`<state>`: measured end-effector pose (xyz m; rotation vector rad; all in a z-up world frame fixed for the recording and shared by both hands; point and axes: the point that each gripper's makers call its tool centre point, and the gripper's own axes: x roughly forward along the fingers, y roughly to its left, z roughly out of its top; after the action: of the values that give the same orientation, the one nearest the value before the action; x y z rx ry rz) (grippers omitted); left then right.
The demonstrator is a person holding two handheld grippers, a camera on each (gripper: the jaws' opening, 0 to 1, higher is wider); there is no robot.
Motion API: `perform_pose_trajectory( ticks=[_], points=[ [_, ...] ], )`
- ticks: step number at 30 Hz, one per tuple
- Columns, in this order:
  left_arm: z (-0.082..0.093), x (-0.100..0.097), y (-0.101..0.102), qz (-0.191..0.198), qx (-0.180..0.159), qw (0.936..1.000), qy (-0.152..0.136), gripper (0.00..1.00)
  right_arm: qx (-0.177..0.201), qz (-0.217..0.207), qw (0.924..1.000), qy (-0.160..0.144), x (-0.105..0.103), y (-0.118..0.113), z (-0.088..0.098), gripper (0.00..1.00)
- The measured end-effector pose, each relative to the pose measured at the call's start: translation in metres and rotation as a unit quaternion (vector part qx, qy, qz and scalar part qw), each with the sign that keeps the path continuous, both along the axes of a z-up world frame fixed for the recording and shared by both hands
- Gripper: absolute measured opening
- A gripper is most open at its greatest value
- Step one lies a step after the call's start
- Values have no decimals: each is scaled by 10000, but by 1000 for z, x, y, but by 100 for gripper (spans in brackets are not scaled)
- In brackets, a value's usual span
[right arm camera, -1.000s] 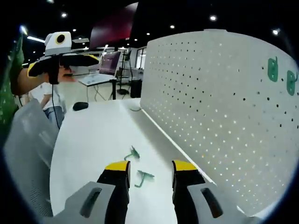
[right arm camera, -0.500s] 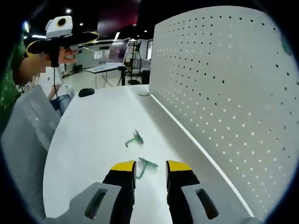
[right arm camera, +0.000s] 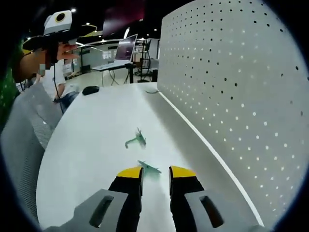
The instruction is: Insert the hook assembly into the mounting plate slot until the hook locks in place.
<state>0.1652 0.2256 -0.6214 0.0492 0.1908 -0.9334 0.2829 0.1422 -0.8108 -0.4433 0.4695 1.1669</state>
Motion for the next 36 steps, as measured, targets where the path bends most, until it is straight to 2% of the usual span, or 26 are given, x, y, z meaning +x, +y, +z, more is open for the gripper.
perform_pose_trajectory(
  ticks=[14, 26, 36],
  points=[
    [-6, 1, 3, 137, 29, 9999, 102, 83, -258, 367, 9990, -22, 4, 10, -17, 13],
    [-6, 2, 6, 192, 13, 9997, 118, 82, -402, 400, 9984, 35, 2, 9, -24, 6],
    [-6, 1, 3, 147, -33, 9998, 105, 82, -579, 475, 9971, 121, -14, 3, -28, 4]
  ],
)
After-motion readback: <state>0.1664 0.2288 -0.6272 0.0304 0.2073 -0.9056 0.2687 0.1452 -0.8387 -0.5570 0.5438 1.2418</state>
